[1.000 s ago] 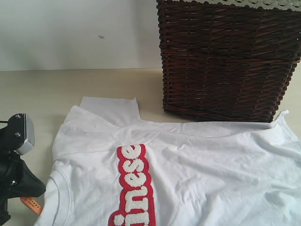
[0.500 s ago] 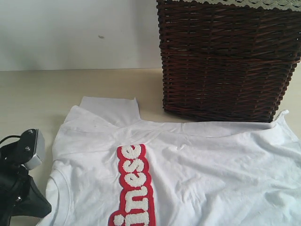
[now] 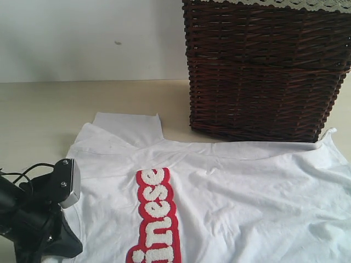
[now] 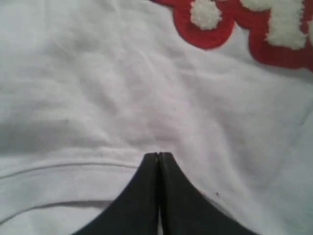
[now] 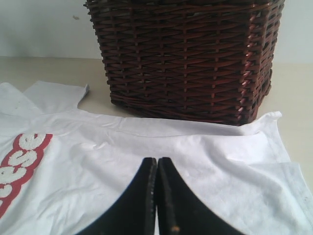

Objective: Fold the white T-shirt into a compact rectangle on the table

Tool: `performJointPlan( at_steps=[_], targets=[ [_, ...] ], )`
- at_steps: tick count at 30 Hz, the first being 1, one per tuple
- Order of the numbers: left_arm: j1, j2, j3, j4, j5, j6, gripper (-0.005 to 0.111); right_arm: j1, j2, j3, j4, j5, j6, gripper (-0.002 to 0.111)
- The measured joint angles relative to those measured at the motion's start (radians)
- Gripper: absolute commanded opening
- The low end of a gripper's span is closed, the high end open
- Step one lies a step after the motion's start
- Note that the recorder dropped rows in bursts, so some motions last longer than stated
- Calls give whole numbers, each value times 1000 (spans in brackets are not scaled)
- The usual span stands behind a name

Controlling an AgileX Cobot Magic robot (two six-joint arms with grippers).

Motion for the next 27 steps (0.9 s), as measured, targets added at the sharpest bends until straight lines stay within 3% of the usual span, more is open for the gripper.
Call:
performJointPlan(
  at_steps=[4,9,14,17,27],
  targets=[
    [10,-8,2,-18,-76,-11,0,0,0,0,0,0,0,0],
    [83,-81,-47,-21,-165,-126,0,0,0,0,0,0,0,0],
    [174,-118,-50,112,-73,-307,0,0,0,0,0,0,0,0],
    [193,-118,-10,161,-28,-347,0,0,0,0,0,0,0,0],
    [193,-88,18,29,-5,-244,0,0,0,0,0,0,0,0]
  ],
)
